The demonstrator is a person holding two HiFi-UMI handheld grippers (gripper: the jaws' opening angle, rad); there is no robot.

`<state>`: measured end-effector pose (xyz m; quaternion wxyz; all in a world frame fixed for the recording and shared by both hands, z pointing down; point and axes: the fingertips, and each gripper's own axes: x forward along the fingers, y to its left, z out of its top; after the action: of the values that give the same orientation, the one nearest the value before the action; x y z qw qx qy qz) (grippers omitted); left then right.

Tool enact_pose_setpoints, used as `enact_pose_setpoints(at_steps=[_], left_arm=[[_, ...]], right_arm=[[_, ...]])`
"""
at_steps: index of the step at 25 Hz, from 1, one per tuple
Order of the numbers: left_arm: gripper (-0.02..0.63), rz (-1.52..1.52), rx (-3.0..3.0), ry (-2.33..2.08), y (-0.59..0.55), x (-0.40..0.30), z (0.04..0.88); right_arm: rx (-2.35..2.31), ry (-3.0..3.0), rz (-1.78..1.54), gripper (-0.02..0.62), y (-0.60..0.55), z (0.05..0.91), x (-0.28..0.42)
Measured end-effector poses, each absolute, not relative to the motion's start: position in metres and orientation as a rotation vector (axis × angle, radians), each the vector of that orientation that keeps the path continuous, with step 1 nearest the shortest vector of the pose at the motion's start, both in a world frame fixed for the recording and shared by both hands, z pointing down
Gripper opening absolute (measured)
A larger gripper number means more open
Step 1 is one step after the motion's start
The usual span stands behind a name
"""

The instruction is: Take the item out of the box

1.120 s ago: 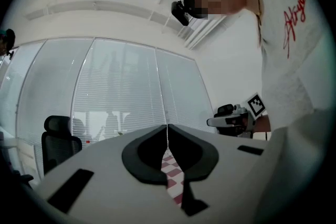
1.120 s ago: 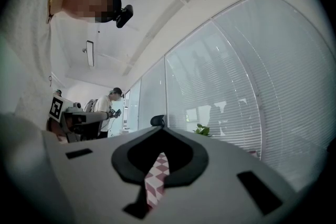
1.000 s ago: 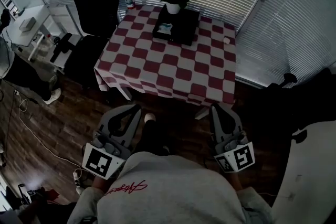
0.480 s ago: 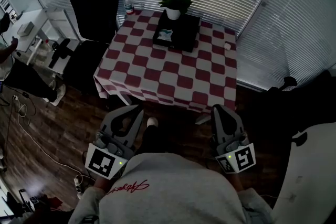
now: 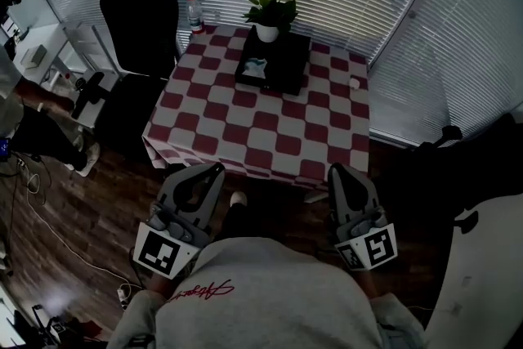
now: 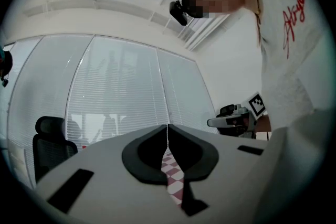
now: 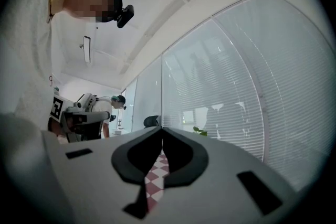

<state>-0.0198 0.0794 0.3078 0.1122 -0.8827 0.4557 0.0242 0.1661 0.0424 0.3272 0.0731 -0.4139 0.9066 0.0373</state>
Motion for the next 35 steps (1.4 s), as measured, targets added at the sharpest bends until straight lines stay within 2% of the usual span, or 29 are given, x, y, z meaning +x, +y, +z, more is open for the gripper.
enact_pose_setpoints(at_steps=[35], left_arm=[[0.018, 0.096, -2.669, 1.256, -0.084, -0.06, 0.298]], right_arm=[[-1.344, 2.694, 0.104, 0.011, -0.107, 0.319, 0.128]])
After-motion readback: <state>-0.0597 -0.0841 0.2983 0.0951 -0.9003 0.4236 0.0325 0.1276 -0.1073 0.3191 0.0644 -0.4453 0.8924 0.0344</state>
